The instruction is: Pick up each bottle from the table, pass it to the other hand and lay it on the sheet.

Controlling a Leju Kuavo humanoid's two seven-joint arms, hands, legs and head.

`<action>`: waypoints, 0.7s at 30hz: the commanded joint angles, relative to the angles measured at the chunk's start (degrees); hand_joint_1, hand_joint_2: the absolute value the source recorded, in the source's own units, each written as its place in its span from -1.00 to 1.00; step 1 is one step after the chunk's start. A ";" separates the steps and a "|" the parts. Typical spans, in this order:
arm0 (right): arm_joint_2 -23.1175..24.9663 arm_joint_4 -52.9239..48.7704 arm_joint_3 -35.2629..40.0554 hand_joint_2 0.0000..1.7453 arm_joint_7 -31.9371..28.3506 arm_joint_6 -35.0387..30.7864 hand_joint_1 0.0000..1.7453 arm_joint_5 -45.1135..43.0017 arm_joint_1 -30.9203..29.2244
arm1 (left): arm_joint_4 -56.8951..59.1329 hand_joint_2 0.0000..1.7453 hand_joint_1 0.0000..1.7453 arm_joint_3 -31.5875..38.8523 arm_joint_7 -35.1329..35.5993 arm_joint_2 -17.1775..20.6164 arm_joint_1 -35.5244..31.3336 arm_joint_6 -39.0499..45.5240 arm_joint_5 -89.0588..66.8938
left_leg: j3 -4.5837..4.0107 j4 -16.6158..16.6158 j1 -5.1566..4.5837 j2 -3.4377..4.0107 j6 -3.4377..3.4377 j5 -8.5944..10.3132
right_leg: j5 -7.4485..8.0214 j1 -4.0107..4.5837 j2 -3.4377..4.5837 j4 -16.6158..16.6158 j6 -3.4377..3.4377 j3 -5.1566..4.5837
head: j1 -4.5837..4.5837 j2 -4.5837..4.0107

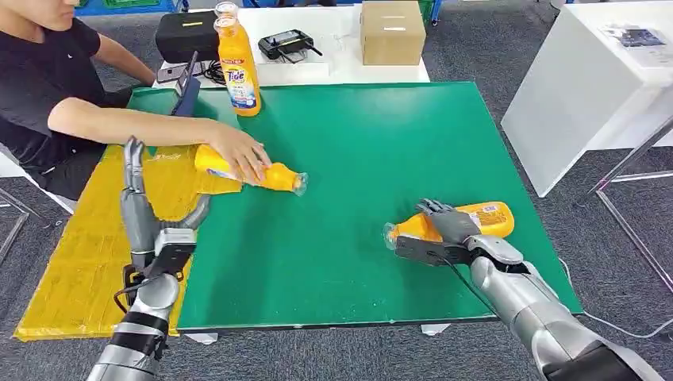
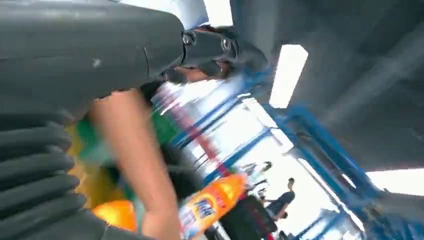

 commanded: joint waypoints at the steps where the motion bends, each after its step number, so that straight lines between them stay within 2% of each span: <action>1: 1.67 7.50 -0.91 1.00 5.00 -3.63 -1.00 5.87 -1.80 | -5.00 1.00 -1.00 -2.25 0.59 -3.06 2.08 -1.42 -2.80 | 0.02 -0.05 0.00 -0.28 0.10 0.03 | -0.04 0.00 -0.15 -0.06 0.04 0.10 | 0.02 0.00; 9: -0.42 7.53 -1.61 1.00 4.95 -2.25 -1.00 7.58 -3.26 | -4.79 1.00 -1.00 -1.83 0.59 -2.08 2.53 -2.69 -0.89 | 0.06 -0.13 -0.05 -0.53 0.15 0.08 | -0.02 -0.05 -0.18 -0.12 0.06 0.18 | 0.02 0.00; 21: -2.33 7.87 -1.83 1.00 4.55 -0.04 -1.00 9.21 -5.81 | -4.17 1.00 -1.00 -1.33 0.59 -1.45 3.12 -3.26 1.05 | 0.09 -0.16 -0.07 -0.49 0.16 0.06 | -0.02 -0.07 -0.10 -0.13 0.05 0.18 | 0.02 0.00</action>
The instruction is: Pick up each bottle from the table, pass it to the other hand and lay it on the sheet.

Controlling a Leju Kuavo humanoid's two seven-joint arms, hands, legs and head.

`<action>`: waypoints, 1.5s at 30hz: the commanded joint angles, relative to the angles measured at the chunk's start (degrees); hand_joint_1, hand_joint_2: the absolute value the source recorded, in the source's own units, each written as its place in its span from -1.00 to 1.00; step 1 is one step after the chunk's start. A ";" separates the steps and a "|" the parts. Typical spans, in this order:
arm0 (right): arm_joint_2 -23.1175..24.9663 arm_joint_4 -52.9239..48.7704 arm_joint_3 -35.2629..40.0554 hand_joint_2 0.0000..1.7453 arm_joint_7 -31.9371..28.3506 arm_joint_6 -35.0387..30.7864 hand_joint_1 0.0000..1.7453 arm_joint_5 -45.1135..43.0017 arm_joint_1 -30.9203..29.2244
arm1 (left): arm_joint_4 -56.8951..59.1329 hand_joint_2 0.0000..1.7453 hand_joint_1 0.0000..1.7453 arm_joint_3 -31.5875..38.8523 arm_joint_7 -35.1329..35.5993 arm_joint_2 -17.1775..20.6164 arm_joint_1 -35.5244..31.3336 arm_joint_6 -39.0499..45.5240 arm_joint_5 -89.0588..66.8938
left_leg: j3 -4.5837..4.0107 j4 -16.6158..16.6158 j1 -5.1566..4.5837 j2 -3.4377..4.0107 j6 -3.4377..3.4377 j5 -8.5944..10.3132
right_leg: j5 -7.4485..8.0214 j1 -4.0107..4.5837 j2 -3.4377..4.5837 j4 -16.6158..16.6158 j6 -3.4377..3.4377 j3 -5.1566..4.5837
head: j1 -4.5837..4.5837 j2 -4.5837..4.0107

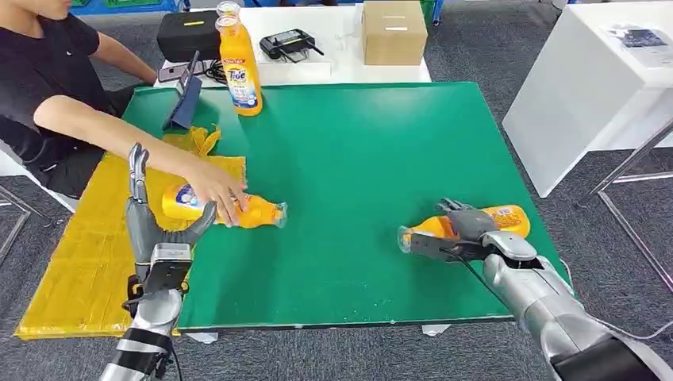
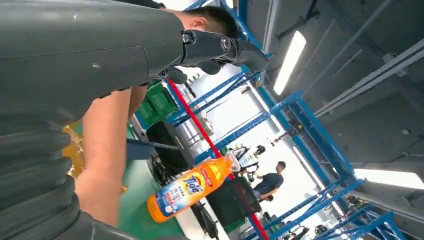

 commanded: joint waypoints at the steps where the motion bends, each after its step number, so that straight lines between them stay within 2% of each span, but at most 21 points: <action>1: -1.02 3.69 0.00 1.00 -0.04 1.39 -1.00 0.68 -3.14 | 1.53 1.00 -1.00 0.01 0.26 0.36 -0.41 -0.49 1.04 | 0.06 -0.07 -0.05 -0.15 0.06 0.00 | -0.02 -0.05 0.04 -0.03 0.04 0.04 | 0.02 0.00; 4: -1.02 3.69 0.00 1.00 -0.04 1.39 -1.00 0.68 -3.14 | 1.53 1.00 -1.00 0.01 0.26 0.36 -0.41 -0.49 1.04 | 0.15 -0.17 -0.04 -0.22 0.08 0.00 | -0.02 -0.05 0.11 -0.11 0.04 0.13 | 0.02 0.00; 9: -3.59 2.30 -1.32 1.00 -2.12 1.41 -1.00 0.42 -4.81 | 1.60 1.00 -1.00 0.67 0.26 0.57 0.39 -0.58 1.62 | 0.00 -0.05 -0.07 -0.15 0.06 0.00 | -0.02 -0.07 0.04 0.00 0.04 0.00 | 0.02 0.00; 13: -5.41 1.61 -1.00 1.00 -3.41 4.44 -1.00 1.37 -6.43 | 0.72 1.00 -1.00 1.19 0.26 0.93 1.37 -0.69 2.64 | -0.12 -0.02 -0.10 -0.21 0.08 -0.01 | -0.02 -0.12 0.00 0.04 0.05 -0.07 | 0.02 0.00; 21: -7.54 2.18 -0.27 1.00 -4.03 8.10 -1.00 2.62 -5.44 | 0.87 1.00 -1.00 1.18 0.26 1.30 1.66 -0.50 3.57 | 0.09 -0.14 -0.02 -0.37 0.08 -0.01 | -0.04 -0.05 -0.06 -0.10 0.04 0.14 | 0.02 0.00; 25: -7.70 2.58 -0.05 1.00 -4.02 10.21 -1.00 2.86 -5.75 | 0.89 1.00 -1.00 1.26 0.26 1.51 1.59 -0.77 4.20 | -0.07 -0.06 -0.06 -0.32 0.07 0.00 | -0.03 -0.09 -0.08 -0.02 0.04 0.01 | 0.04 0.00; 28: -8.11 3.70 1.16 1.00 -4.37 14.24 -1.00 3.56 -3.96 | 1.80 1.00 -1.00 0.75 0.26 1.55 0.53 -1.75 5.18 | -0.04 -0.08 -0.03 -0.30 0.07 -0.01 | -0.03 -0.06 -0.07 -0.05 0.03 0.05 | 0.04 0.00; 29: -8.30 4.68 1.98 1.00 -4.76 18.84 -1.00 3.79 -3.42 | 2.32 1.00 -1.00 0.17 0.26 1.78 -0.06 -2.23 5.51 | 0.02 -0.16 0.00 -0.38 0.08 0.01 | -0.01 -0.05 -0.07 -0.13 0.03 0.15 | 0.00 0.00; 31: -8.93 4.50 1.92 1.00 -4.96 17.51 -1.00 3.72 -1.96 | 3.35 1.00 -1.00 -0.16 0.26 1.64 -0.99 -1.90 5.50 | 0.04 -0.18 0.03 -0.57 0.07 0.05 | -0.03 -0.01 -0.29 -0.19 0.03 0.22 | 0.02 0.00; 34: -8.93 4.50 1.92 1.00 -4.96 17.51 -1.00 3.72 -1.96 | 3.35 1.00 -1.00 -0.16 0.26 1.64 -0.99 -1.90 5.50 | 0.01 -0.06 0.00 -0.36 0.05 0.01 | -0.03 0.00 -0.19 -0.08 0.02 0.08 | 0.04 0.00; 35: -8.91 4.75 2.60 1.00 -5.65 19.12 0.74 4.10 -1.59 | 3.74 1.00 -1.00 -0.64 0.26 1.78 -1.36 -1.86 5.63 | 0.13 -0.16 0.00 -0.41 0.07 0.02 | -0.02 0.00 -0.15 -0.16 0.04 0.17 | -0.02 0.00; 36: -10.41 4.27 1.20 1.00 -4.81 19.38 1.00 2.58 2.30 | 5.44 1.00 -1.00 -2.33 0.26 1.64 -3.28 -2.75 5.89 | 0.20 -0.22 0.00 -0.44 0.09 0.03 | -0.01 -0.01 -0.13 -0.22 0.05 0.25 | 0.04 0.00; 38: -10.75 4.36 1.02 1.00 -5.56 17.12 1.00 2.25 7.46 | 8.26 1.00 -1.00 -4.15 0.26 1.20 -5.64 -1.83 5.91 | 0.19 -0.24 0.05 -0.78 0.09 0.11 | -0.03 0.05 -0.50 -0.31 0.05 0.37 | 0.00 0.00; 39: -10.32 4.54 0.71 1.00 -5.64 16.34 1.00 1.88 8.59 | 8.82 1.00 -1.00 -4.47 0.26 1.15 -5.99 -1.66 5.99 | 0.25 -0.16 0.07 -0.72 0.04 0.07 | -0.06 0.14 -0.54 -0.28 0.03 0.38 | 0.02 0.00; 40: -9.63 4.64 -0.04 1.00 -5.24 15.08 1.00 1.21 9.39 | 9.15 1.00 -1.00 -4.61 0.26 1.12 -6.10 -1.47 6.26 | 0.33 -0.27 0.09 -1.01 0.07 0.13 | -0.06 0.17 -0.76 -0.43 0.05 0.56 | 0.02 0.00; 44: -8.19 4.56 -0.68 1.00 -3.80 14.09 1.00 0.81 9.02 | 8.64 1.00 -1.00 -4.64 0.26 1.51 -5.44 -1.49 6.76 | 0.61 -0.23 0.23 -0.71 0.08 0.02 | -0.01 0.32 -0.44 -0.53 0.04 0.87 | 0.04 0.00; 45: -7.46 4.68 -2.14 1.00 -2.98 13.42 1.00 -0.42 9.18 | 8.45 1.00 -1.00 -4.53 0.26 1.46 -5.18 -1.86 7.25 | 0.71 -0.42 0.20 -0.88 0.14 0.11 | 0.05 0.27 -0.49 -0.73 0.09 1.05 | 0.02 0.00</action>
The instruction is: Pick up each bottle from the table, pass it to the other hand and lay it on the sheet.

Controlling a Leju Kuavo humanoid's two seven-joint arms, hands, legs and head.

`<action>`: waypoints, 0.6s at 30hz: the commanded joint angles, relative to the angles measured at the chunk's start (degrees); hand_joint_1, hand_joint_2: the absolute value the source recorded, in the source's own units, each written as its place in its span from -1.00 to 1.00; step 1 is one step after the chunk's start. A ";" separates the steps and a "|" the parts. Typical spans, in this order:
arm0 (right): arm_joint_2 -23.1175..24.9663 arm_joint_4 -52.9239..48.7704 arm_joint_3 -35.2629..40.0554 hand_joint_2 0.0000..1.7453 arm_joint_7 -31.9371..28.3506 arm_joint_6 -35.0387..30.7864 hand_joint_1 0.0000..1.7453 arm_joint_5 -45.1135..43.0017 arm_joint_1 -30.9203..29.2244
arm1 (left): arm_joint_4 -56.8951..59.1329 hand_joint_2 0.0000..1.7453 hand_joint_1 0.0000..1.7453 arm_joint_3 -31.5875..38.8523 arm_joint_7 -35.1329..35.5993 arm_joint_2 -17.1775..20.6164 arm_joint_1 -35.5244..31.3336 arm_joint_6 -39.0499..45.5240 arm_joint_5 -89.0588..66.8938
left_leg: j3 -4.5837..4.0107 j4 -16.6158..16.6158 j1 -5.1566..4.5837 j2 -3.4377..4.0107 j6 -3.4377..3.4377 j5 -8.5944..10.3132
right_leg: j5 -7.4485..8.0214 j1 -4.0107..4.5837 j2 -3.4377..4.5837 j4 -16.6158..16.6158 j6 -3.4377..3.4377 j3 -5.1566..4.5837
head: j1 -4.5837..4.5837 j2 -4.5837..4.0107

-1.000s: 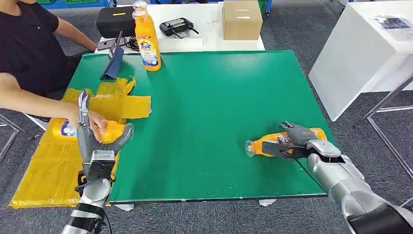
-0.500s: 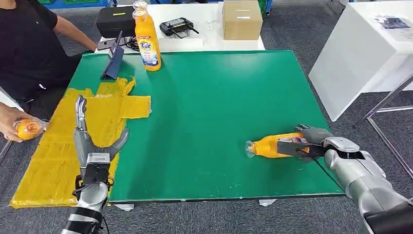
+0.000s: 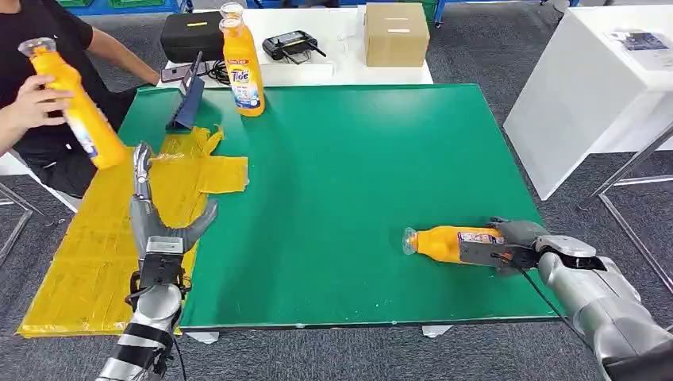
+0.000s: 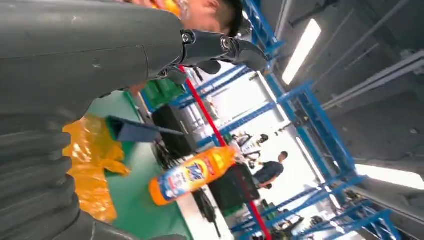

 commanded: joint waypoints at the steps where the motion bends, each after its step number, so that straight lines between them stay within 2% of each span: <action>1: 3.30 3.28 -2.66 1.00 2.74 -2.72 1.00 -2.72 8.18 | 5.75 1.00 -1.00 -2.36 0.22 0.05 -2.80 -0.88 2.01 | 0.41 -0.20 0.10 -0.30 0.07 0.03 | -0.07 0.09 -0.12 -0.30 0.17 0.55 | 0.00 0.00; 3: 6.34 3.17 -6.70 1.00 5.12 -6.03 1.00 -5.74 8.37 | 7.28 1.00 -1.00 -0.40 0.22 -1.22 -2.55 -5.45 3.96 | 0.52 -0.35 0.07 -0.44 0.20 0.09 | 0.02 0.08 -0.17 -0.50 0.19 0.73 | 0.00 0.00; 6: 12.39 1.96 -12.56 1.00 6.86 -15.74 1.00 -7.61 7.18 | 6.65 1.00 -1.00 5.92 1.88 -5.22 -1.36 -15.88 6.39 | 0.63 -0.20 0.12 0.00 0.13 -0.06 | -0.02 0.10 0.14 -0.35 0.15 0.77 | 0.02 0.00; 7: 13.05 1.68 -12.56 1.00 7.58 -15.63 1.00 -7.41 6.74 | 6.31 1.00 -1.00 6.10 1.96 -5.48 -1.22 -16.14 6.16 | 0.63 -0.29 0.15 0.24 0.14 -0.03 | 0.10 0.11 0.42 -0.45 0.15 0.74 | 0.00 0.00; 10: 12.80 1.48 -12.87 1.00 8.12 -15.01 1.00 -7.23 6.62 | 5.94 1.00 -1.00 6.52 2.19 -5.84 -1.16 -16.53 5.67 | 0.59 -0.25 0.20 0.53 0.18 -0.04 | 0.15 0.03 0.56 -0.42 0.17 0.71 | 0.04 0.00; 11: 12.83 0.90 -14.04 1.00 6.95 -16.56 1.00 -7.80 6.84 | 6.12 1.00 -1.00 6.74 2.99 -6.04 -1.25 -18.27 6.45 | 0.63 -0.17 0.21 0.75 0.16 -0.09 | 0.10 0.02 0.62 -0.33 0.15 0.72 | 0.00 0.00; 12: 14.06 0.16 -18.10 1.00 3.97 -18.23 1.00 -11.22 6.46 | 6.10 1.00 -1.00 7.20 5.95 -6.37 -1.41 -23.41 9.85 | 0.62 -0.20 0.21 0.83 0.15 -0.09 | 0.16 0.01 0.70 -0.37 0.17 0.66 | -0.04 0.00; 15: 18.16 -6.80 -28.76 1.00 -4.98 -20.37 1.00 -19.56 7.18 | 3.62 1.00 -1.00 7.06 11.02 -8.13 0.96 -34.05 18.25 | 0.56 -0.23 0.18 0.75 0.12 -0.03 | 0.25 0.01 0.80 -0.40 0.15 0.53 | 0.02 0.00; 17: 20.94 -15.72 -31.73 1.00 -7.77 -19.95 1.00 -22.12 9.87 | -1.12 1.00 -1.00 5.36 8.03 -10.16 4.00 -32.08 16.30 | 0.55 -0.27 0.19 0.90 0.13 -0.02 | 0.29 0.02 1.00 -0.41 0.12 0.48 | 0.02 0.00; 18: 22.76 -23.77 -32.23 1.00 -7.83 -17.45 1.00 -24.01 12.78 | -4.23 1.00 -1.00 3.74 9.13 -11.01 5.98 -31.96 16.59 | 0.47 -0.27 0.17 0.88 0.15 -0.01 | 0.28 -0.01 1.03 -0.38 0.12 0.40 | 0.00 0.00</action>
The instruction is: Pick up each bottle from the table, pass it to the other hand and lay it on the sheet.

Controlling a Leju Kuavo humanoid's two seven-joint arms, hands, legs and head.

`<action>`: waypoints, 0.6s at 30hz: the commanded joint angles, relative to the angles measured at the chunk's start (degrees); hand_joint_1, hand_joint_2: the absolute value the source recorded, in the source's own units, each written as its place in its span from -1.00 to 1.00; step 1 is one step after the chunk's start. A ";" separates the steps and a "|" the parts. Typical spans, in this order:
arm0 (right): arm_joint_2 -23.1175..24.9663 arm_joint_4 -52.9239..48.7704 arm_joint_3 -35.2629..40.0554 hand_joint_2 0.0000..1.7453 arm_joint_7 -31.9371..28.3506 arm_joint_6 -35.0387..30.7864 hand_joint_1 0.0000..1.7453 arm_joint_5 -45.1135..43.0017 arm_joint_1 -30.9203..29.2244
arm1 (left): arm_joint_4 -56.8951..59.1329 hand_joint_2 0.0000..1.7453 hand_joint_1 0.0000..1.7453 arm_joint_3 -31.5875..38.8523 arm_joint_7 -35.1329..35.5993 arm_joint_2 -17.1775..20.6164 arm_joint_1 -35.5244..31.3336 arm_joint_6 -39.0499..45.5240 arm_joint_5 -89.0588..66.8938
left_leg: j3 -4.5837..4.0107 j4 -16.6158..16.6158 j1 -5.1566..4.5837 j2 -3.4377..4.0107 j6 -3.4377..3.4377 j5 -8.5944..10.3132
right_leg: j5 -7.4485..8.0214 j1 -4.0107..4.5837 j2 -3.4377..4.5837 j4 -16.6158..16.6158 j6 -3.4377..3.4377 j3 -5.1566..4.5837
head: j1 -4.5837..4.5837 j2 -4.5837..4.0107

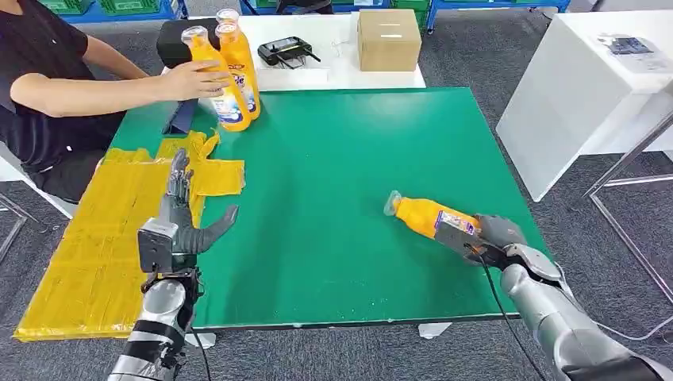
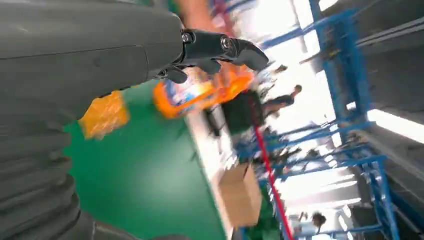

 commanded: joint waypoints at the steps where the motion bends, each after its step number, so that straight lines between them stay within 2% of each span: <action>1: 12.81 -28.71 -17.93 1.00 -8.44 3.17 1.00 -11.45 10.68 | -8.83 1.00 -1.00 -2.14 3.43 -6.57 7.57 -5.88 5.48 | -0.22 -0.07 -0.03 0.12 0.04 0.00 | 0.07 -0.04 0.31 0.01 0.02 -0.34 | -0.04 0.00; 2: 14.27 -33.92 -15.87 1.00 -7.09 5.03 1.00 -12.38 12.27 | -10.56 1.00 -1.00 -3.65 4.12 -6.54 8.73 -6.57 7.43 | -0.23 -0.13 -0.04 0.29 0.03 -0.02 | 0.09 -0.05 0.53 0.00 0.01 -0.47 | -0.04 0.00; 3: 15.20 -36.27 -13.46 1.00 -6.17 5.89 1.00 -12.31 12.65 | -11.58 1.00 -1.00 -4.86 4.19 -6.29 9.40 -6.93 7.92 | -0.46 -0.04 -0.05 0.13 -0.01 -0.03 | 0.00 -0.07 0.31 0.19 0.00 -0.65 | -0.04 0.00; 5: 17.65 -37.44 -6.11 1.00 -4.14 0.98 1.00 -4.26 11.85 | -13.52 1.00 -1.00 -6.72 4.39 -6.37 10.42 -7.19 7.99 | -0.55 -0.08 -0.07 -0.02 0.00 -0.01 | -0.08 -0.08 0.27 0.22 0.01 -0.79 | 0.00 0.00; 6: 18.99 -36.72 -3.56 1.00 -3.07 0.93 1.00 -2.68 11.46 | -14.17 1.00 -1.00 -7.60 4.75 -6.19 10.71 -7.90 7.98 | -0.70 0.01 -0.02 0.01 -0.04 0.04 | -0.03 -0.02 0.19 0.25 -0.01 -0.92 | -0.07 0.00; 8: 18.99 -36.72 -3.56 1.00 -3.07 0.93 1.00 -2.68 11.46 | -14.17 1.00 -1.00 -7.60 4.75 -6.19 10.71 -7.90 7.98 | -0.90 -0.02 -0.04 -0.14 -0.04 0.06 | -0.04 -0.03 0.12 0.28 0.00 -1.13 | -0.04 0.00; 12: 22.98 -33.17 6.43 1.00 -4.56 2.75 1.00 -2.10 12.31 | -15.84 1.00 -1.00 -9.43 5.39 -5.47 12.53 -10.89 8.50 | -0.87 -0.18 -0.06 -0.26 -0.06 0.09 | -0.08 -0.05 0.09 0.20 0.01 -1.17 | -0.02 0.00; 15: 25.04 -31.87 11.12 1.00 -4.38 2.71 1.00 -2.54 12.48 | -16.29 1.00 -1.00 -10.16 6.11 -4.92 13.44 -12.99 9.76 | -0.88 -0.22 -0.06 -0.24 -0.05 0.10 | -0.06 -0.05 0.11 0.17 0.00 -1.15 | -0.04 0.00; 18: 25.42 -30.53 14.19 1.00 -3.72 2.92 1.00 -3.20 12.04 | -17.01 1.00 -1.00 -10.62 6.13 -4.80 14.56 -14.41 10.28 | -1.17 -0.09 -0.05 -0.35 -0.09 0.15 | -0.04 -0.03 -0.14 0.24 -0.02 -1.34 | -0.02 0.00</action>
